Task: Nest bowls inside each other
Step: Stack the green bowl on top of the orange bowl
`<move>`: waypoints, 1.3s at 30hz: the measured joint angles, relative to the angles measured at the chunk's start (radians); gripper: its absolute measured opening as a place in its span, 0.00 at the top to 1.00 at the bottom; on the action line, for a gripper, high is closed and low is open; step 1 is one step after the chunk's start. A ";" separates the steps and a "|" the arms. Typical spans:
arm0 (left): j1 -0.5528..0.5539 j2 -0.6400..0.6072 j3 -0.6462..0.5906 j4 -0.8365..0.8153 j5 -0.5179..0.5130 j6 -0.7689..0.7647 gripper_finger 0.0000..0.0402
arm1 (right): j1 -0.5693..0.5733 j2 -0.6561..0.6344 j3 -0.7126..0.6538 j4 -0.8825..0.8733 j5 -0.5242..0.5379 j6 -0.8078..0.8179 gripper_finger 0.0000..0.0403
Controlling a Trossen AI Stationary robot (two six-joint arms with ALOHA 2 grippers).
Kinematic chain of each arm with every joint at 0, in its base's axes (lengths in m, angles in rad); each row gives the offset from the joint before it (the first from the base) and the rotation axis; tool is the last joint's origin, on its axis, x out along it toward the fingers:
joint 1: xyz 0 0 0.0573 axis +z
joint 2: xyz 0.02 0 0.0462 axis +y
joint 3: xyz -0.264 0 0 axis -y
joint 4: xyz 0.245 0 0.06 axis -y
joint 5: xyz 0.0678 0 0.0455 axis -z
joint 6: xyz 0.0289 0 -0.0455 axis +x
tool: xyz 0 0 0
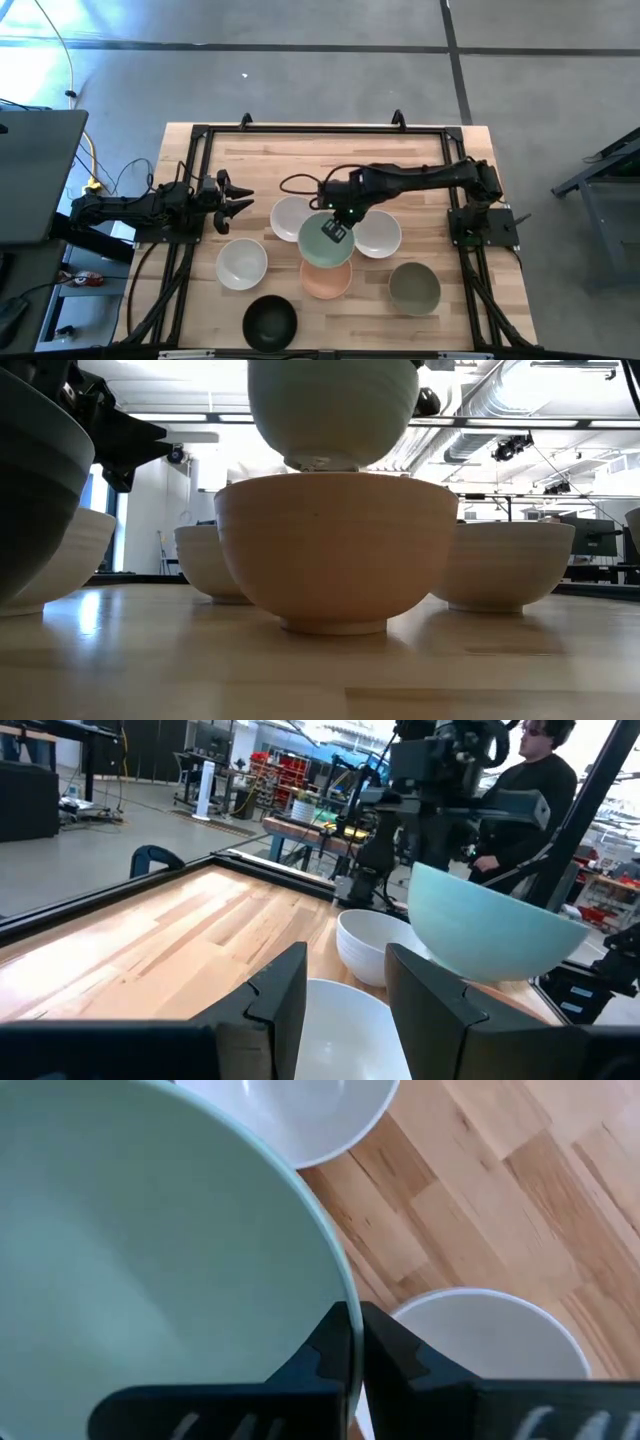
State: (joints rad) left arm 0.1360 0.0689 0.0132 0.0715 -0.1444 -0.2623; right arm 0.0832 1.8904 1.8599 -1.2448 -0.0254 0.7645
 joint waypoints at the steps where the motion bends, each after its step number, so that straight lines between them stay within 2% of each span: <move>1: 0.000 0.000 0.000 0.000 0.000 0.000 0.68 | 0.008 0.000 0.000 0.001 0.000 0.005 1.00; 16: 0.000 0.000 0.000 0.000 -0.002 -0.024 0.68 | 0.075 0.008 -0.018 0.058 0.009 0.079 1.00; 39: 0.000 0.001 0.000 -0.020 -0.024 -0.024 0.68 | 0.141 0.062 -0.018 0.070 -0.062 0.207 1.00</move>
State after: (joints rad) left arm 0.1360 0.0700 0.0132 0.0513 -0.1688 -0.2859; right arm 0.2244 1.9522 1.8423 -1.1748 -0.0872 0.9718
